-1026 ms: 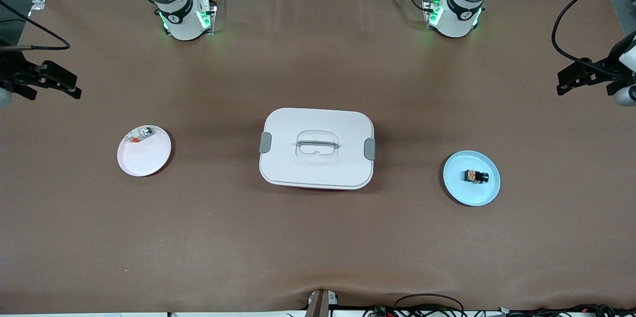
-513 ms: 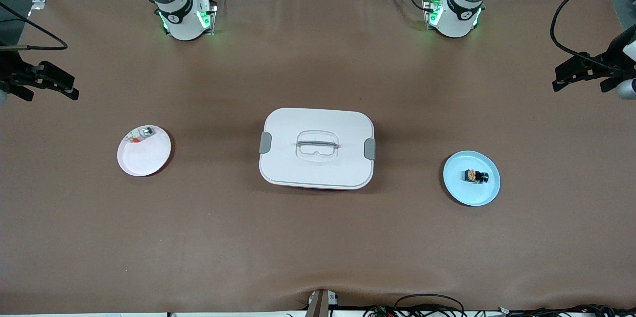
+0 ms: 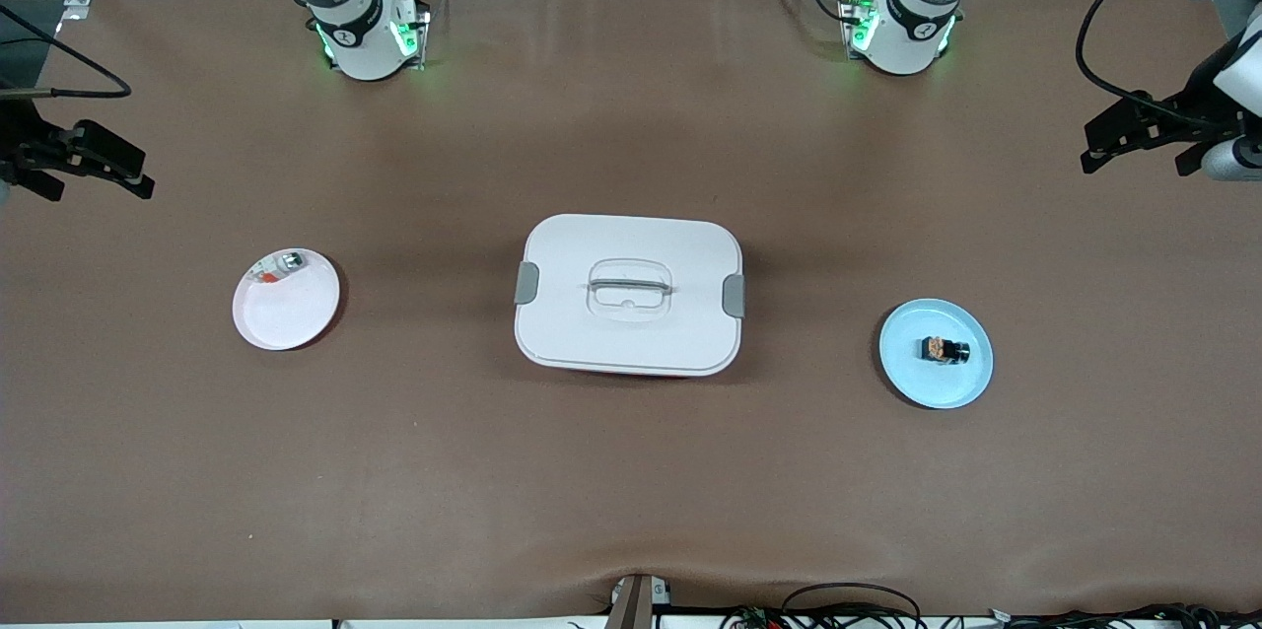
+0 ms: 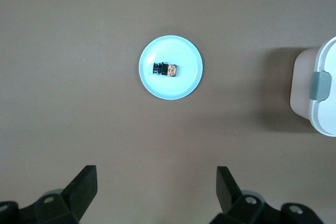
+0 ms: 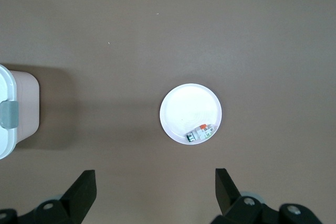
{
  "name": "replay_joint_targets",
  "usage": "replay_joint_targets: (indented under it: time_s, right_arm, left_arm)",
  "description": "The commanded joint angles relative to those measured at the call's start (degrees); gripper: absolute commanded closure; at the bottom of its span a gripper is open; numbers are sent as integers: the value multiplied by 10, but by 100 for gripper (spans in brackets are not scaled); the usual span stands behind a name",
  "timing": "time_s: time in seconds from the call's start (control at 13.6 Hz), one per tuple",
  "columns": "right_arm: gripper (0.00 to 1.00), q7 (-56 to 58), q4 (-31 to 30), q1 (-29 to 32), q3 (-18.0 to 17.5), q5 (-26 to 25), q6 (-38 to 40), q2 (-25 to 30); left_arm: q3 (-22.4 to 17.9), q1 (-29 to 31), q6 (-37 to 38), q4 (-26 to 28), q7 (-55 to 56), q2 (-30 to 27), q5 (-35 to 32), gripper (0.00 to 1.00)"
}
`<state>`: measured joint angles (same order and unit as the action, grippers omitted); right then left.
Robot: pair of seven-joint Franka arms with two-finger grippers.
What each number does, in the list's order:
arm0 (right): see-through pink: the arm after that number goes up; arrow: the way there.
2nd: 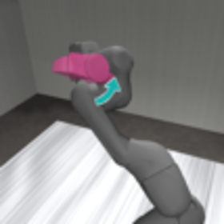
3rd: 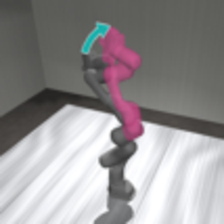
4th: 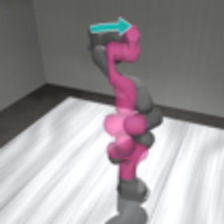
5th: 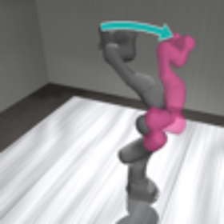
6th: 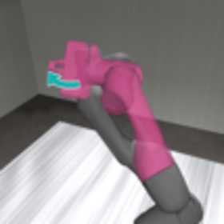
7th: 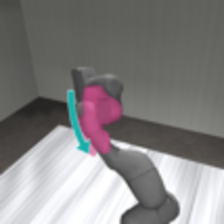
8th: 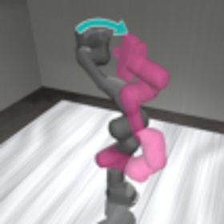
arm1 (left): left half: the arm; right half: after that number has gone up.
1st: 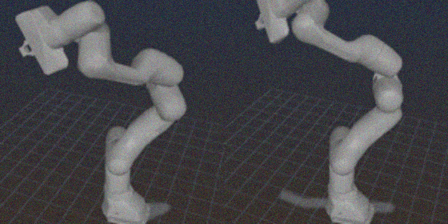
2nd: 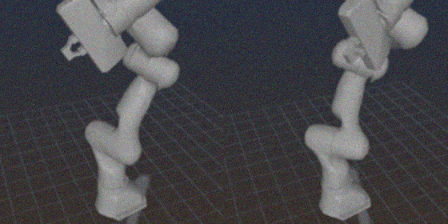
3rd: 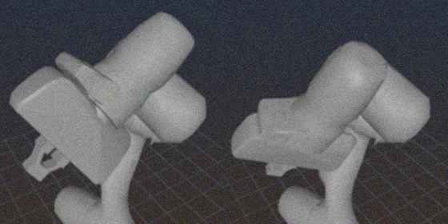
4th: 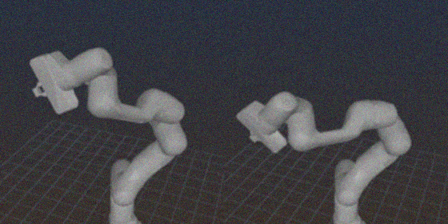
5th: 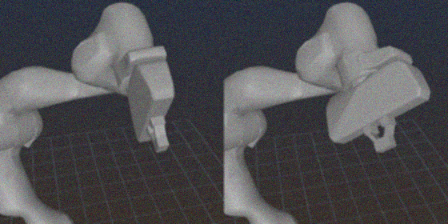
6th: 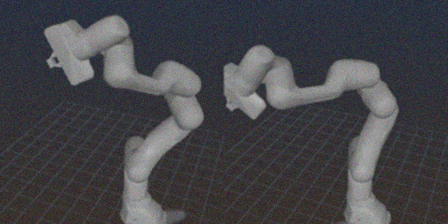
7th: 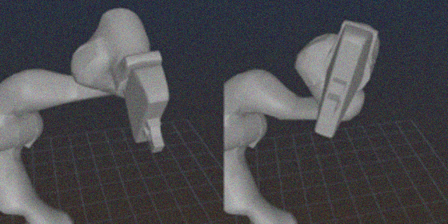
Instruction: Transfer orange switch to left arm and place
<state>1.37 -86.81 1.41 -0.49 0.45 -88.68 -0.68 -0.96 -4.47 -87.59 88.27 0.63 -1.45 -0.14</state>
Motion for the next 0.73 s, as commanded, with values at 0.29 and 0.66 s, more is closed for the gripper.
replay_joint_targets:
  time_s: [0.29,0.66]
  right_arm:
    - [0,6,17,5,-4,-8,5,-12]
    - [0,6,17,6,-4,-8,5,-13]
  left_arm:
    - [18,3,-5,28,12,-25,3,0]
    - [32,2,-7,51,36,-44,3,0]
